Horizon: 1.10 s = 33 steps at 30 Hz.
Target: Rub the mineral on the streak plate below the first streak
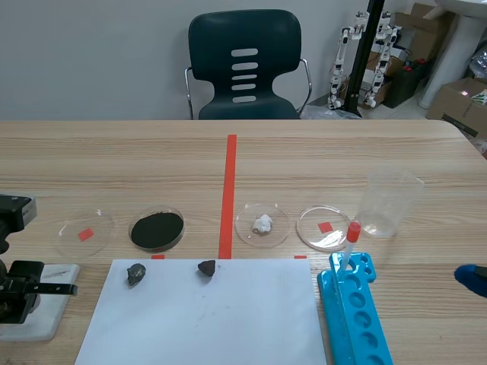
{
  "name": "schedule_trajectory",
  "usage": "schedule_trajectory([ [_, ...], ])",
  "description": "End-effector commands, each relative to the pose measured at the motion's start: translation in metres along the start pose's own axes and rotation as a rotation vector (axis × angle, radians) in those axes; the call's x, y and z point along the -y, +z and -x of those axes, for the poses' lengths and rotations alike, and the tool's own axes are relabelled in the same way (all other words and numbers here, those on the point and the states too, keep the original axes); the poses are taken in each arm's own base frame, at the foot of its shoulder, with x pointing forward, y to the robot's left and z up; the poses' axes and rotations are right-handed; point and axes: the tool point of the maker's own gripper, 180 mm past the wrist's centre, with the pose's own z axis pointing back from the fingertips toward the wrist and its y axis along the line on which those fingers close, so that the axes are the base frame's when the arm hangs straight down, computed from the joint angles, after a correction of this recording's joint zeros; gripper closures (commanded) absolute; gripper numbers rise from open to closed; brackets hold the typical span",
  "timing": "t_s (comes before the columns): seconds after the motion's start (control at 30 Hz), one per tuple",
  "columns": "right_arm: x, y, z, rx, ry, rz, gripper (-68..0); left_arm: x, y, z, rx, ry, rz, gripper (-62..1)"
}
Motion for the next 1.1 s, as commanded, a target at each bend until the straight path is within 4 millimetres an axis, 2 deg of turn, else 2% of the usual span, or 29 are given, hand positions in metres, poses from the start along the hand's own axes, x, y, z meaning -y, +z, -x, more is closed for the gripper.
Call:
schedule_trajectory([
  [0.0, 0.002, -0.002, -0.006, 0.024, -0.001, 0.005, -62.1, 0.001, 0.002, -0.007, 0.014, -0.008, 0.014, -5.3],
  [0.4, 0.002, -0.002, -0.006, 0.024, -0.001, 0.005, -62.1, 0.002, -0.013, 0.002, -0.049, 0.007, 0.069, -5.3],
  [1.07, 0.002, -0.002, -0.006, 0.024, -0.001, 0.005, -62.1, -0.001, -0.019, -0.001, -0.042, -0.010, 0.078, -5.3],
])
